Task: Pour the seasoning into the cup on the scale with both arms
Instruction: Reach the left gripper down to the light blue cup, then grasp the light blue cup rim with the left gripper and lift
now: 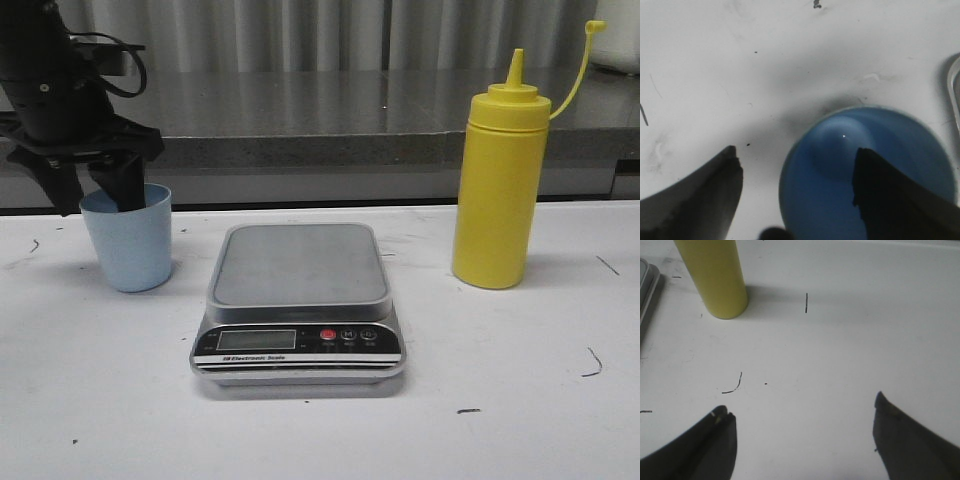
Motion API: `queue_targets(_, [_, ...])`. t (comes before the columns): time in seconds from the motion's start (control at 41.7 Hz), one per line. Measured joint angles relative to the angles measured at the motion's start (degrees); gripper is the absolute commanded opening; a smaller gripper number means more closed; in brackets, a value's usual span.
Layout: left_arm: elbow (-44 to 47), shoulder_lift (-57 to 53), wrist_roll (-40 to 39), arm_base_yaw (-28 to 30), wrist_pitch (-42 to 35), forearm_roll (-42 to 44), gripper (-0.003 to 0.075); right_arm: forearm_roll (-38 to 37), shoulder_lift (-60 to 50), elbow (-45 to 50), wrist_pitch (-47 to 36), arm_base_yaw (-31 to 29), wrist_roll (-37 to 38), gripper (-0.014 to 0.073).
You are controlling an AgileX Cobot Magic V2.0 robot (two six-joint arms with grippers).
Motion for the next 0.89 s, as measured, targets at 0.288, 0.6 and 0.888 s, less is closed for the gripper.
queue_targets(0.288, [0.0,0.0,0.0,0.0,-0.2,0.0,0.0038,0.0,0.0,0.0,0.1,0.0,0.0,0.0582])
queue_targets(0.6, [-1.7,-0.9,0.0,0.0,1.7,-0.1,-0.0020,0.0,0.0,0.0,0.1,0.0,0.0,0.0582])
queue_targets(0.888, [-9.5,-6.0,0.1,-3.6,5.0,-2.5,-0.0020,0.0,0.0,0.0,0.2,0.0,0.0,0.0582])
